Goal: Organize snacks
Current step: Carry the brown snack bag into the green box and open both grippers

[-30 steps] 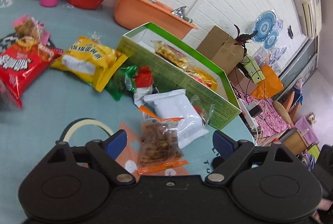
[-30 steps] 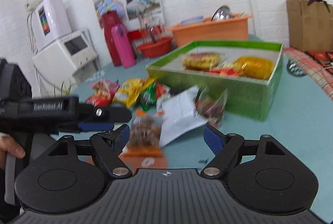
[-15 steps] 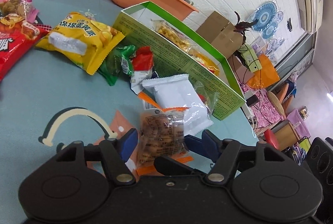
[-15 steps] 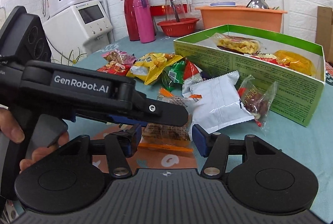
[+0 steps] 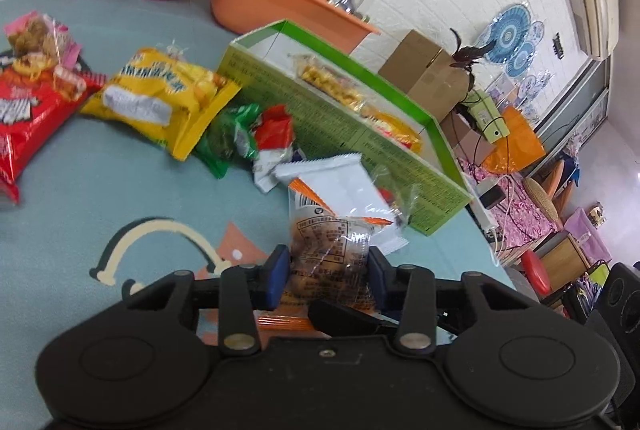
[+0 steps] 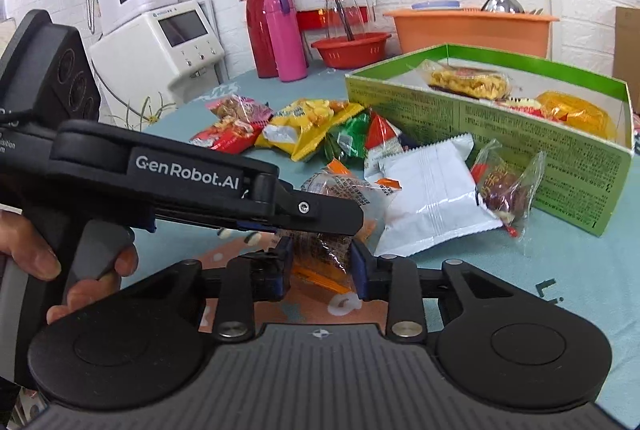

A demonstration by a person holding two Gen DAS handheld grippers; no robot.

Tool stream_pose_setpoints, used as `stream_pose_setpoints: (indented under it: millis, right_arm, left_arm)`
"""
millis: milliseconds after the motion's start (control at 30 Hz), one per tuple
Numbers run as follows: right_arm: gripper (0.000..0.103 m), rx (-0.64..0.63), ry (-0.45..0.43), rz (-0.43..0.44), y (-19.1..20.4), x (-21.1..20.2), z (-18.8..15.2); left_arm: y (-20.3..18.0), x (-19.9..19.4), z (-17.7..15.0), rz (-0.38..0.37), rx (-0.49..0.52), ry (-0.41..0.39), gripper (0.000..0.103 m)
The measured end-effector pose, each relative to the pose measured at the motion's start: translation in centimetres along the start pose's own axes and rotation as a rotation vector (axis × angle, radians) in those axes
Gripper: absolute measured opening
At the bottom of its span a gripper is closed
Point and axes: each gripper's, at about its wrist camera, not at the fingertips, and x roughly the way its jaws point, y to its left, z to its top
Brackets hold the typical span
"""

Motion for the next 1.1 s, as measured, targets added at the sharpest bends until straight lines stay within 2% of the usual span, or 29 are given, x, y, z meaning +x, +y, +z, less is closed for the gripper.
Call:
stream_pose_setpoints:
  millis: [233, 500, 800, 1100]
  right_arm:
    - [0.052, -0.011, -0.113, -0.041, -1.1, -2.7, 1.6]
    - [0.052, 0.013, -0.198, -0.128, -4.6, -4.5, 3.3]
    - [0.052, 0.062, -0.258, -0.202, -9.3, -4.8, 4.4]
    - [0.051, 0.114, -0.262, -0.226, -13.5, -2.9, 5.0]
  left_arm:
    - [-3.6, -0.4, 2.1, -0.04, 0.092, -0.055, 0.054]
    - [-7.7, 3.3, 4.8, -0.099, 0.182, -0.055, 0.054]
    - [-10.8, 8.6, 7.3, -0.148, 0.227, -0.044, 0.054]
    - [-11.1, 13.7, 9.3, -0.155, 0.236, -0.01, 0.055]
